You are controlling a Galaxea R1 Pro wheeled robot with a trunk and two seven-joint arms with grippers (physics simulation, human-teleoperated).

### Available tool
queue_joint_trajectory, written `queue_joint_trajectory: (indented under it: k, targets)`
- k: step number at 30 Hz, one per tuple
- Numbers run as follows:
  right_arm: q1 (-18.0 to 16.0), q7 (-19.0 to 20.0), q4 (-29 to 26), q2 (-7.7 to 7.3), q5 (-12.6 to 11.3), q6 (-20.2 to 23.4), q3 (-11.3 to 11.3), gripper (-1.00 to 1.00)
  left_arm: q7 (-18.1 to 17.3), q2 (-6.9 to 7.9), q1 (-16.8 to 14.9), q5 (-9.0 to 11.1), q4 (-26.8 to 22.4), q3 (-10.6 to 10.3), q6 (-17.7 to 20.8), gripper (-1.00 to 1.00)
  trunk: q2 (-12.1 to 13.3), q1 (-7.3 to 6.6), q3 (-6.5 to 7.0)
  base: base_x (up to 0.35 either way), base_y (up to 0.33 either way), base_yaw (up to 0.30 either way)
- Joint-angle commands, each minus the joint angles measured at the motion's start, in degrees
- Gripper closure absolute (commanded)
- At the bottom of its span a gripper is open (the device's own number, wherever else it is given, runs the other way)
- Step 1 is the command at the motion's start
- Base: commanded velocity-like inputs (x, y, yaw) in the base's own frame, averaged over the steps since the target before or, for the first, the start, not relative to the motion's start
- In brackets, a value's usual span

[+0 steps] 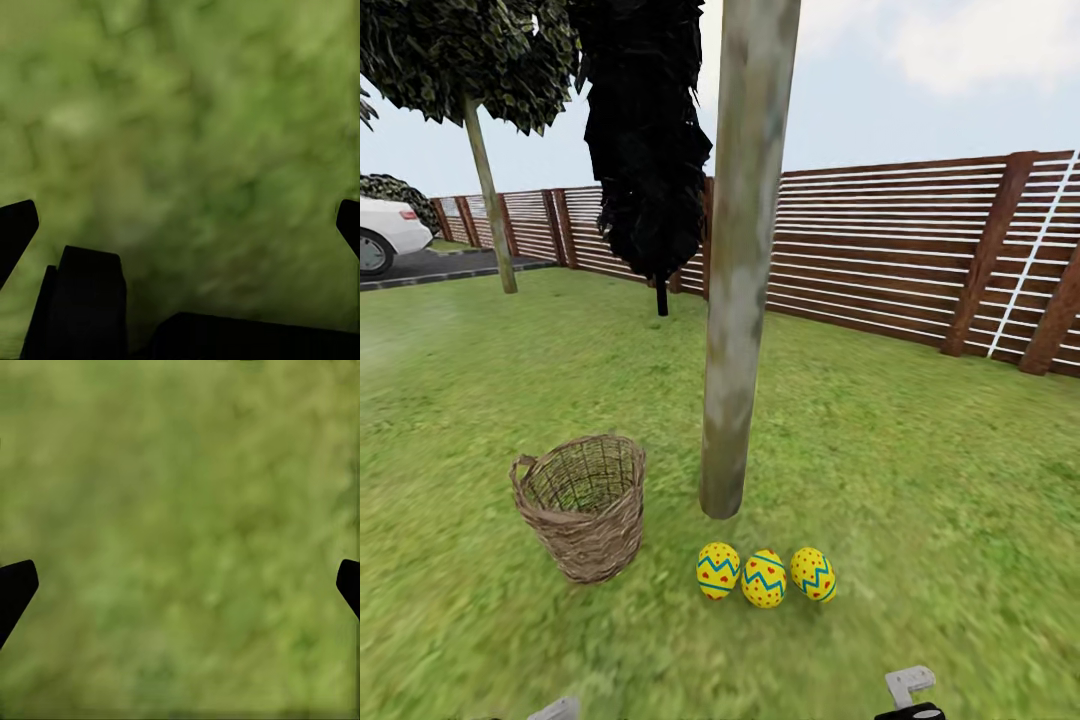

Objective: Take the three Easter eggs out of the wicker basket on the lawn in the garden, then place them on the lawn next to a single tree (choose any tree) so that all three eggs are next to the same tree and none are left in the basket.

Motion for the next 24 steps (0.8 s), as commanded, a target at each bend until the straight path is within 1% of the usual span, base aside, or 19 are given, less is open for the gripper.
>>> queue_joint_trajectory:
  k: [1,4,5,7,11,13,17,24]
  targets:
    - [0.01,-0.22,-0.16,-0.03,-0.5,0.35,0.49,-1.0,-0.12,-0.24,-0.02,-0.13,0.33,-0.3,0.14,-1.0,0.39,-0.24,0.04,0.0,0.0,0.06]
    - [0.04,-0.22,0.37,0.07,-0.38,0.11,0.55,-1.0,-0.09,-0.73,-0.02,-0.16,1.24,-0.38,-0.39,-1.0,1.6,-0.9,0.31,0.0,0.0,0.088]
    - [0.15,-0.22,0.79,0.25,-0.34,0.0,0.55,-1.0,-0.08,-0.84,-0.02,-0.13,1.83,-0.4,-1.18,-1.0,2.0,-1.12,0.4,0.0,0.0,0.089]
    - [0.99,-0.22,1.08,0.51,-0.32,-0.11,0.56,-1.0,-0.14,-0.95,-0.02,-0.19,3.9,-0.43,-2.44,-1.0,2.8,-1.56,0.6,0.0,0.0,0.033]
    - [2.25,-0.18,1.14,0.61,-0.32,-0.13,0.58,-1.0,-0.33,-0.98,-0.02,-0.13,5.55,-0.97,-3.9,-1.0,4.4,-2.44,1.15,0.0,0.0,0.008]
    - [3.1,-0.14,1.17,0.59,-0.33,-0.13,0.54,-1.0,-0.4,-1.22,-0.02,-0.12,6.94,-1.14,-4.58,-1.0,5.21,-2.87,1.49,0.0,0.0,0.001]
    - [3.87,-0.13,1.26,0.59,-0.4,-0.13,0.5,-1.0,-0.51,-1.42,0.0,-0.11,9.04,-1.2,-7.61,-1.0,6.81,-3.75,2.2,0.0,0.0,0.0]
    - [4.12,-0.13,1.94,0.52,-0.4,-0.11,0.49,-1.0,-0.52,-1.44,0.05,-0.11,10.32,-1.2,-8.28,-1.0,9.62,-5.29,3.39,0.0,0.0,0.0]
